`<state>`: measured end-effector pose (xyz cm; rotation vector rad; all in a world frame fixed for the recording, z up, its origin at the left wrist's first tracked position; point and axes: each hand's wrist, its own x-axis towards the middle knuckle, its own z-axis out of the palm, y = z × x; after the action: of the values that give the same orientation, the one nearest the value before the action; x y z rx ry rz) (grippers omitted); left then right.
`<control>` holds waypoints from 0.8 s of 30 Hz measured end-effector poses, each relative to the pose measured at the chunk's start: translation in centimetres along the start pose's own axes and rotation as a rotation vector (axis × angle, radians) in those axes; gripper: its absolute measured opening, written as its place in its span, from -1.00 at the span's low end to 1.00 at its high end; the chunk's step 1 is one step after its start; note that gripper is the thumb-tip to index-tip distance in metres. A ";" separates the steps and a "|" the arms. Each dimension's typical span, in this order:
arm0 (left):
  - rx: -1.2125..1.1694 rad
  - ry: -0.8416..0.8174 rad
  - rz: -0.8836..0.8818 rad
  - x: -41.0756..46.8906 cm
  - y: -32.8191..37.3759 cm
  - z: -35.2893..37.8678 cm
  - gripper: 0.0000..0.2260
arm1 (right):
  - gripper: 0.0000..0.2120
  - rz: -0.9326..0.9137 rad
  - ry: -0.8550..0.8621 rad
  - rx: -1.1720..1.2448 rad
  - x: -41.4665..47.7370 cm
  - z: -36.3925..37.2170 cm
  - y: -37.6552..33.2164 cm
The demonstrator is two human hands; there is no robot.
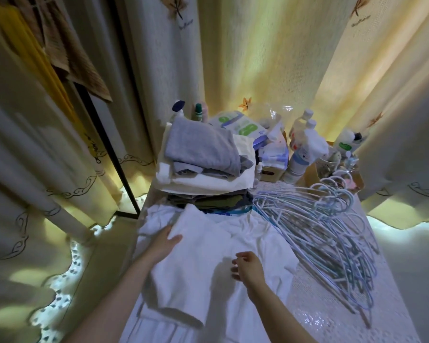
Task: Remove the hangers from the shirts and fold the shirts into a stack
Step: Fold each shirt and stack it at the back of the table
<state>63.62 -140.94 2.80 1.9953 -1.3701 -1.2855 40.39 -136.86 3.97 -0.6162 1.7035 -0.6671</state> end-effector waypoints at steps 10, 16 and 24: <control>0.304 0.195 0.075 0.0 -2.5 0.7 -0.36 | -0.58 0.119 -0.240 -0.138 -1.1 5.3 3.7; 0.372 0.059 0.372 -0.7 0.9 -1.9 -0.07 | -0.48 -0.316 -0.296 -0.457 -2.8 2.8 -0.6; 0.251 -0.360 0.300 -2.8 3.3 -3.1 -0.28 | -0.60 -0.650 -0.847 -0.908 -3.8 -4.2 -10.3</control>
<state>64.30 -140.48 8.07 1.6668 -2.0004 -1.4319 37.76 -140.94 14.70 -1.8337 0.8930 0.0428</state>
